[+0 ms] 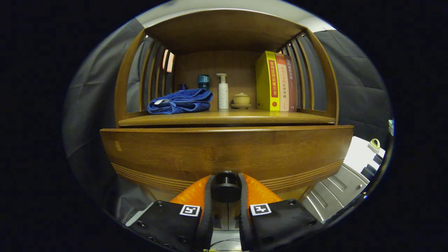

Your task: Pull open the drawer, take out the items inside it, and place them on the countertop above the cabinet.

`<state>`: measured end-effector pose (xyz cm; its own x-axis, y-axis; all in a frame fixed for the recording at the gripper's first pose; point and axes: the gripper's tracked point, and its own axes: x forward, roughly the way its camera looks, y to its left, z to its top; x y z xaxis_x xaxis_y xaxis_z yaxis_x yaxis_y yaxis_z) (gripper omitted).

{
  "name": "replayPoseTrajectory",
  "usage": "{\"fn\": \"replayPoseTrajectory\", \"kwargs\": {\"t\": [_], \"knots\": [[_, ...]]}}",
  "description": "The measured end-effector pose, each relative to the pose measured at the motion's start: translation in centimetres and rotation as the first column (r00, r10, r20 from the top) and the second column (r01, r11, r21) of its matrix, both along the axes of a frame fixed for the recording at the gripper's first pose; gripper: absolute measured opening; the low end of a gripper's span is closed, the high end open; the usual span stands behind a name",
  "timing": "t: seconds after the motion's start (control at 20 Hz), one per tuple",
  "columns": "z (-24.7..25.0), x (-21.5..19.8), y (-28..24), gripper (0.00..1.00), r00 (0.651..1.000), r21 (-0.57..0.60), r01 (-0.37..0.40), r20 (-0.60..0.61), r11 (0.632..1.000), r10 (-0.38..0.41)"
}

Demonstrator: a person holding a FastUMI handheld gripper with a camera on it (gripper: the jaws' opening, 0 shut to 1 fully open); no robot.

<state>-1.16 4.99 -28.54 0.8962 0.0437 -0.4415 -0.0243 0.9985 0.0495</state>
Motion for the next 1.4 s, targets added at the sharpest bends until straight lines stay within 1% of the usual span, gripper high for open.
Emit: {"fn": "replayPoseTrajectory", "kwargs": {"t": [0.2,0.5,0.65,0.85,0.9,0.95,1.0,1.05,1.25,1.3,1.4], "knots": [[1.1,-3.0,-0.1,0.38,0.999,0.01,0.017,-0.046,1.0,-0.016],[2.7,-7.2,-0.2,0.38,0.998,-0.007,0.001,-0.068,1.0,-0.002],[2.8,-8.1,-0.2,0.38,0.997,-0.015,-0.002,-0.075,1.0,0.001],[1.7,-8.6,-0.2,0.38,0.996,-0.011,0.001,-0.093,1.0,-0.003],[2.2,-8.2,-0.4,0.39,0.998,-0.019,0.011,-0.065,1.0,-0.012],[1.9,-8.9,-0.3,0.39,0.997,-0.015,-0.002,-0.077,1.0,0.001],[2.1,-8.5,-0.2,0.39,0.998,-0.026,-0.001,-0.065,1.0,0.0],[2.1,-8.6,-0.2,0.41,0.998,-0.037,-0.009,-0.063,0.999,0.006],[2.7,-9.4,1.0,0.75,0.998,-0.021,-0.043,-0.044,0.999,0.042],[3.4,-9.7,1.4,0.84,0.998,-0.013,-0.055,-0.027,0.998,0.055],[6.3,-10.0,1.7,0.98,0.996,-0.006,-0.074,0.04,0.997,0.075]]}}
